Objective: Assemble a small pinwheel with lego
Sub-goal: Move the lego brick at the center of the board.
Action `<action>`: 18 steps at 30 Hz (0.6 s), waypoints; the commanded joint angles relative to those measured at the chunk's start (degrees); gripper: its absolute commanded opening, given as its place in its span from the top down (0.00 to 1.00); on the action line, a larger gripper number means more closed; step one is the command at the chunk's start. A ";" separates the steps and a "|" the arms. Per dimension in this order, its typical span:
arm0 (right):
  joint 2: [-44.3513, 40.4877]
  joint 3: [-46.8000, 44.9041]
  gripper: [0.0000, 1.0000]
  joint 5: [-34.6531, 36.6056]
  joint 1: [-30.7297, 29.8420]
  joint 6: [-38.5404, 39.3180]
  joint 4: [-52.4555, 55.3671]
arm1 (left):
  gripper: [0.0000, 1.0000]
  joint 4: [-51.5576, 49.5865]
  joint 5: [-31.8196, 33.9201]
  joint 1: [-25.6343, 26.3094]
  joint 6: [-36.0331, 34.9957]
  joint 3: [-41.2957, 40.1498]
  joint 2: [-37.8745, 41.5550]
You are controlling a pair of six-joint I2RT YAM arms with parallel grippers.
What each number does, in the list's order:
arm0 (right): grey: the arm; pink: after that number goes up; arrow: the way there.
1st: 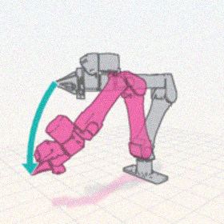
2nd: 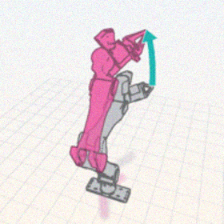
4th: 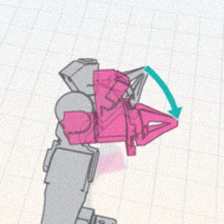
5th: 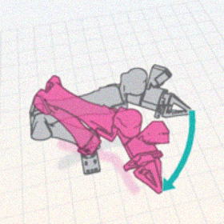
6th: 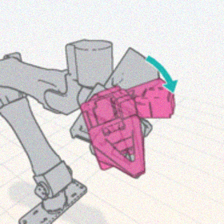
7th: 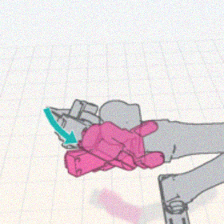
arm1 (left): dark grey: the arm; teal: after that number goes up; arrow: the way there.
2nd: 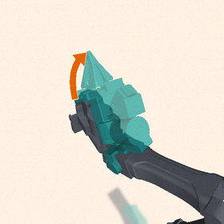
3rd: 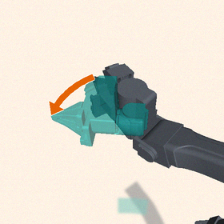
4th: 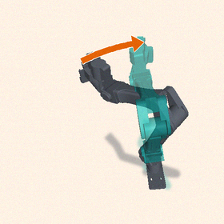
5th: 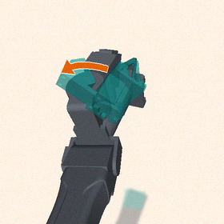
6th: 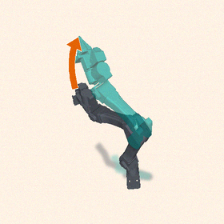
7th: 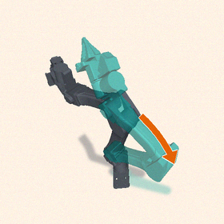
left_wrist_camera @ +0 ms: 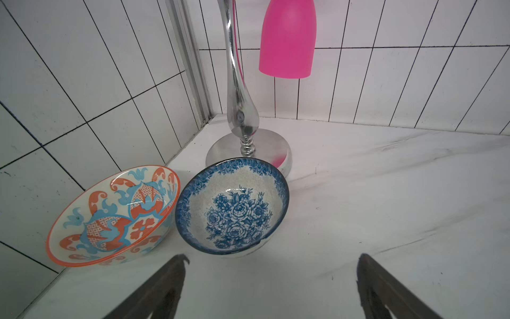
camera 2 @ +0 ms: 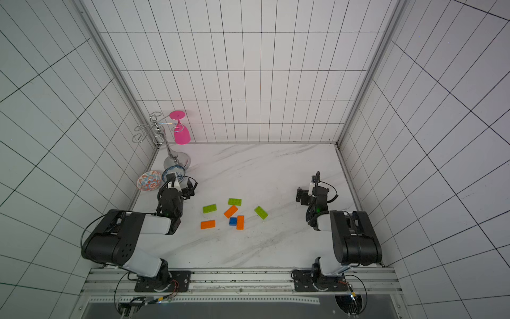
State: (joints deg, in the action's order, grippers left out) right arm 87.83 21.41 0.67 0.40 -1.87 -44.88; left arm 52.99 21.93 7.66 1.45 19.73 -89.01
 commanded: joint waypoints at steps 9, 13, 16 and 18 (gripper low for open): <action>0.67 3.32 0.01 0.82 0.71 0.15 -2.17 | 0.02 2.68 -0.62 -0.35 -1.06 1.04 -0.81; 0.68 3.33 0.01 0.53 0.96 0.11 -2.14 | 0.02 2.71 -0.66 -0.32 -1.02 1.09 -0.81; 0.52 3.10 0.01 0.61 0.97 0.20 -2.46 | 0.02 2.89 -0.66 -0.26 -1.11 0.82 -0.58; -1.22 2.30 0.01 1.72 0.84 -0.22 -3.10 | 0.02 5.93 -0.99 1.29 -3.79 -0.20 0.63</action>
State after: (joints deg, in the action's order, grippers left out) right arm 87.92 21.50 1.21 0.78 -2.13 -45.08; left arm 53.54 21.76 7.86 0.86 19.70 -89.01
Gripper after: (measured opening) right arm 0.986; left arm 0.979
